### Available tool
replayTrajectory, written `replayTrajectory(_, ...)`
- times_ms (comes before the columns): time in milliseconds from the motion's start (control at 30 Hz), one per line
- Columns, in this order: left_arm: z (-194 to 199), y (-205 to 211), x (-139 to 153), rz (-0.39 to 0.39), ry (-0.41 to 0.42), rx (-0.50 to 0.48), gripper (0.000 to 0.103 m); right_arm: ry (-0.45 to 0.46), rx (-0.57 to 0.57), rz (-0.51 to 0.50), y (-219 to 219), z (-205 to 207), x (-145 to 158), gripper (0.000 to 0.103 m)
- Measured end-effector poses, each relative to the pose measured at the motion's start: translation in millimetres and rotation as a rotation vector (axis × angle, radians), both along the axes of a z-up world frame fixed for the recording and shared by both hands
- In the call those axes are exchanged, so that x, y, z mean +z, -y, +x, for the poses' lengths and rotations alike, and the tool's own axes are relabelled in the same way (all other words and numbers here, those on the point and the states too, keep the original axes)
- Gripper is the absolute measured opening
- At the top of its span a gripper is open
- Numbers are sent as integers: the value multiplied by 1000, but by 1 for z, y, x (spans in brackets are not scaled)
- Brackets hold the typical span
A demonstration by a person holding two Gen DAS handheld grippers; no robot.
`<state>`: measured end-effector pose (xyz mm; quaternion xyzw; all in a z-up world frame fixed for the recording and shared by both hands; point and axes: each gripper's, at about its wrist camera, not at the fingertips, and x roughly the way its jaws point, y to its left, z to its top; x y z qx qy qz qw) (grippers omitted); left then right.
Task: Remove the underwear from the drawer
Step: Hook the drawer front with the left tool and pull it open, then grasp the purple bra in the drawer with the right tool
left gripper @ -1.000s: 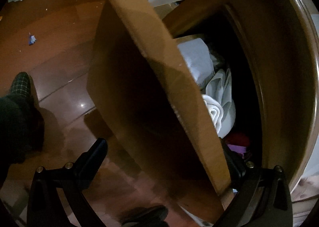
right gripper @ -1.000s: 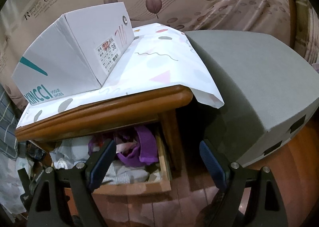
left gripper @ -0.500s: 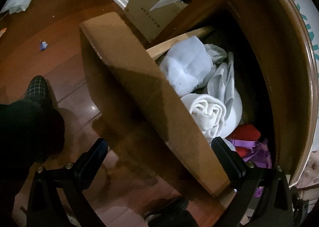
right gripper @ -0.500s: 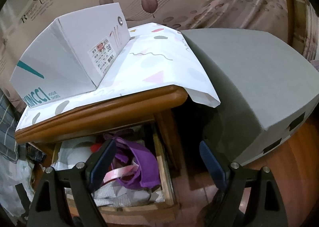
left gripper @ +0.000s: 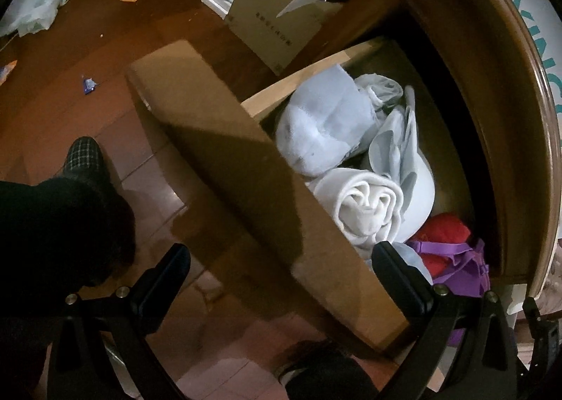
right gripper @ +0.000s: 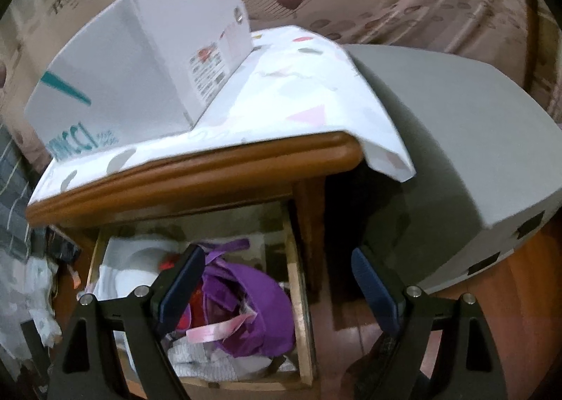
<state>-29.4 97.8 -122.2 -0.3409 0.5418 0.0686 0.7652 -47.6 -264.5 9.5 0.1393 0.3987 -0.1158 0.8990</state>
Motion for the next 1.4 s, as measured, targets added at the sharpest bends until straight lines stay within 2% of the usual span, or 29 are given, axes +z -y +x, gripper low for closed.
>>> replayTrajectory(167, 1, 10, 17, 130, 41, -41, 103, -47, 70, 1, -11, 6, -7, 88)
replayTrajectory(233, -1, 13, 27, 209, 45, -69, 102, -61, 99, 2, -15, 7, -10, 88)
replayTrajectory(267, 0, 18, 33, 273, 53, -93, 100, -72, 109, -2, -17, 8, -12, 88)
replayTrajectory(400, -7, 29, 59, 399, 112, -134, 100, -91, 143, -7, -20, 9, -15, 88)
replayTrajectory(567, -23, 33, 83, 496, 148, -181, 100, -88, 154, -22, -25, 11, -14, 88)
replayTrajectory(667, -33, 37, 101, 549, 191, -196, 101, -78, 173, -35, -29, 10, -12, 88)
replayTrajectory(833, -34, 47, 127, 659, 279, -287, 101, -79, 187, -46, -30, 10, -11, 88)
replayTrajectory(1033, -17, 61, 143, 671, 356, -408, 101, -78, 204, -76, -36, 8, -8, 88)
replayTrajectory(1200, 5, 72, 142, 666, 350, -467, 101, -78, 221, -81, -40, 9, -8, 88)
replayTrajectory(1400, 30, 83, 133, 607, 318, -508, 101, -77, 245, -95, -44, 13, -11, 88)
